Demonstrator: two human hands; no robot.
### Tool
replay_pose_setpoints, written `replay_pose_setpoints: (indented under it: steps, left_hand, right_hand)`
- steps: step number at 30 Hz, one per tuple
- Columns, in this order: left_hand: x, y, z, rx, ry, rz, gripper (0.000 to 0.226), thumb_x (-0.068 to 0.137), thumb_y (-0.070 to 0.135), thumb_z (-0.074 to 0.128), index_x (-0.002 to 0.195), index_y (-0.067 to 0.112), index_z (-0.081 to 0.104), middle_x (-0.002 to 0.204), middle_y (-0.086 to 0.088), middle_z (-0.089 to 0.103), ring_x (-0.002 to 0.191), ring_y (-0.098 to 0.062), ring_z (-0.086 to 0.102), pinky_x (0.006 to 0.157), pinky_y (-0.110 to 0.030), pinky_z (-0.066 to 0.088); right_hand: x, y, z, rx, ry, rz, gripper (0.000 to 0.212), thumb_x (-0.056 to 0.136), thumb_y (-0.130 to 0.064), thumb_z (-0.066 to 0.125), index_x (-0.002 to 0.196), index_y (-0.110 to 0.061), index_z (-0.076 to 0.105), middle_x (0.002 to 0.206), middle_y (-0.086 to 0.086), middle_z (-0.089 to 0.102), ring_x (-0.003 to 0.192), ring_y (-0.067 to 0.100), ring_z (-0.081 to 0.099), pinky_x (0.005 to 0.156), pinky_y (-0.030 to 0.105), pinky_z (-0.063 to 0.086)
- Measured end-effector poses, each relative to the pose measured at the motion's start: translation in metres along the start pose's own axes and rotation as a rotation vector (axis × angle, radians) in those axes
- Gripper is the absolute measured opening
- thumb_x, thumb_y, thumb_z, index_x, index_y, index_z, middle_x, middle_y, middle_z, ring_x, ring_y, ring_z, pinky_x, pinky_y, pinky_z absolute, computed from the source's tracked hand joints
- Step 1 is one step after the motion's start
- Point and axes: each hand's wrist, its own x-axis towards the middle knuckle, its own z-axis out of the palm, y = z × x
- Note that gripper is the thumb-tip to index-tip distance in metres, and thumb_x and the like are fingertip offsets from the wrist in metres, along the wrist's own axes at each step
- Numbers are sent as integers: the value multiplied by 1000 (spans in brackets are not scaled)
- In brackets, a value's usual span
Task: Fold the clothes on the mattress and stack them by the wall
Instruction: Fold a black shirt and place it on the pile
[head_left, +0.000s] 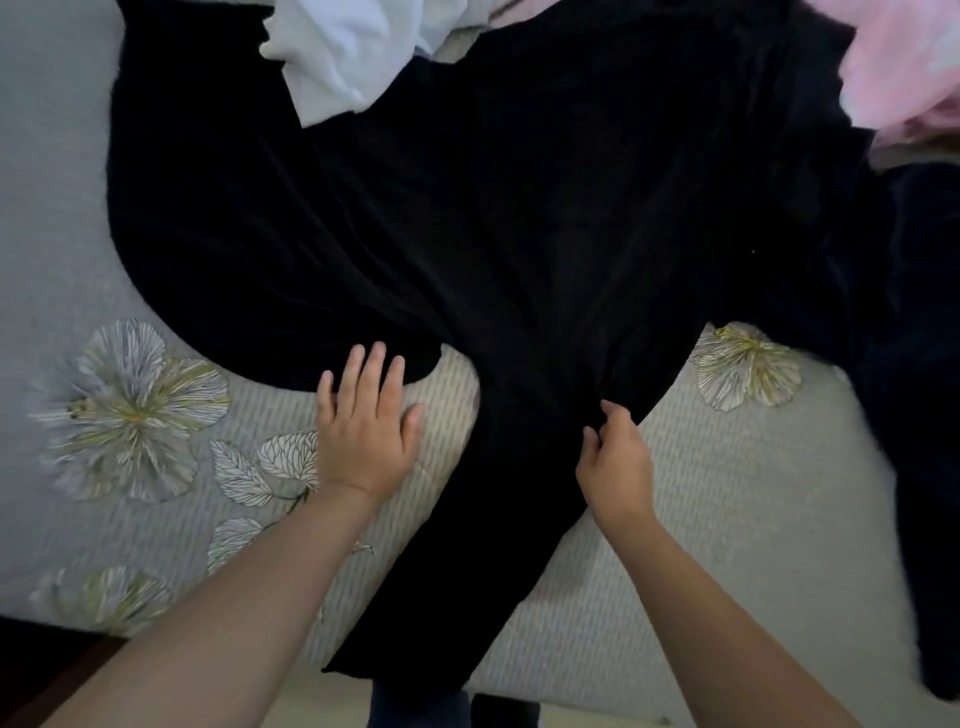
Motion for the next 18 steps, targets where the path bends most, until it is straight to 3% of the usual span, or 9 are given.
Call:
replay_pose_setpoints:
  steps: [3,6,8,11,13,16,18]
  left_hand:
    - [2,4,-5,-72,34,-33,44,87,23,37,111,-4,61,118,-23,60,113,-41,54,96,-57,35]
    - [16,8,-12,-168,94,-173,21,83,2,53,98,-5,66,105,-24,63,101,-45,56,88,-53,41]
    - [30,12,-19,-172,32,-266,20,85,-4,50,100,-4,65,106,-23,61,102,-43,51,86,-47,38]
    - [26,30,-33,-129,-81,-164,23,90,-1,44,107,-6,60,100,-24,62,98,-38,53,83,-43,35]
    - [5,48,-43,-194,-194,-52,24,92,3,43,110,-5,57,90,-23,63,88,-35,56,76,-37,36]
    - [-33,78,-55,-137,-521,57,21,94,13,42,108,6,56,80,-8,57,73,-22,51,60,-29,31]
    - [-54,100,-58,-60,-722,114,17,91,16,43,99,11,57,81,-4,57,73,-19,50,62,-28,34]
  right_hand:
    - [-1,4,-17,-153,-137,-159,43,96,-12,39,138,-5,33,125,14,52,106,27,55,82,28,43]
    - [-5,15,-38,-302,-215,-287,48,95,-12,38,143,-10,27,119,11,54,96,26,58,75,30,45]
    - [-8,27,-53,-411,-239,-329,52,93,-9,38,143,-14,27,112,9,54,90,25,58,69,29,43]
    - [-17,52,-82,-581,-289,-331,53,91,-8,40,142,-16,31,110,6,53,90,23,58,65,26,41]
    - [-20,72,-104,-678,-364,-313,46,88,-8,44,134,-15,43,109,7,52,92,24,58,67,28,43]
    - [-27,107,-128,-823,-531,-265,28,87,-9,46,113,-10,58,111,10,55,98,25,58,77,30,47]
    - [-37,138,-138,-899,-675,-175,25,89,-8,45,110,-8,58,116,10,57,104,25,57,83,31,47]
